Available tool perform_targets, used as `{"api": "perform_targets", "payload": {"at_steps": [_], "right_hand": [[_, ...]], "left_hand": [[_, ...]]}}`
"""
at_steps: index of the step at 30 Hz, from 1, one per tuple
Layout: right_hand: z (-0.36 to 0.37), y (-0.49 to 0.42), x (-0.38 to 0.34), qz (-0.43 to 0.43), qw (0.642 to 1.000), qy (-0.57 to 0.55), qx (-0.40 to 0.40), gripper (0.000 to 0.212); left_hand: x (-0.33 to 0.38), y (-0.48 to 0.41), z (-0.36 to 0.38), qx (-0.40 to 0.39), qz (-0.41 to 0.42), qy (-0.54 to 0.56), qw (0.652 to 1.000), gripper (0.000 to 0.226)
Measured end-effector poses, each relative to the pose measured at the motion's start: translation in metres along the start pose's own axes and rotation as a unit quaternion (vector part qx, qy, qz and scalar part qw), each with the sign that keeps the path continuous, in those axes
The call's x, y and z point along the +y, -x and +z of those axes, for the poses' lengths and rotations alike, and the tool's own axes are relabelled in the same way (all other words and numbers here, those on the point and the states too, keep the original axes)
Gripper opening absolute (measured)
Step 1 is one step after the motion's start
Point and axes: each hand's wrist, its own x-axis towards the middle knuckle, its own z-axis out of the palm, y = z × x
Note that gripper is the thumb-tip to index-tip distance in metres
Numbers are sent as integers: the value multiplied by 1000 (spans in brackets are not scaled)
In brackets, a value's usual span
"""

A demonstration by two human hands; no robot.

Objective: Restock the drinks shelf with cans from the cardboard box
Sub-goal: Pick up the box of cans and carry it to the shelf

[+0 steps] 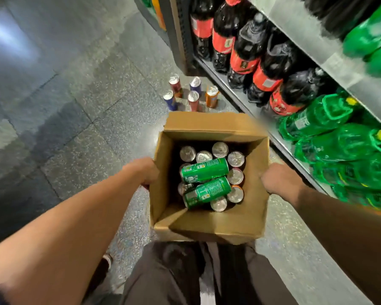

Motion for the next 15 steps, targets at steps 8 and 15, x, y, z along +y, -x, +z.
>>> {"api": "perform_targets", "payload": {"at_steps": [8,15], "right_hand": [[-1,-27,23,126,976,-178,-23,21],[10,-57,21,231,939,-253,-3,37]], "left_hand": [[72,-72,-47,39,78,-145,986,20],[121,-130,-69,38,175,-276,944,30]]}}
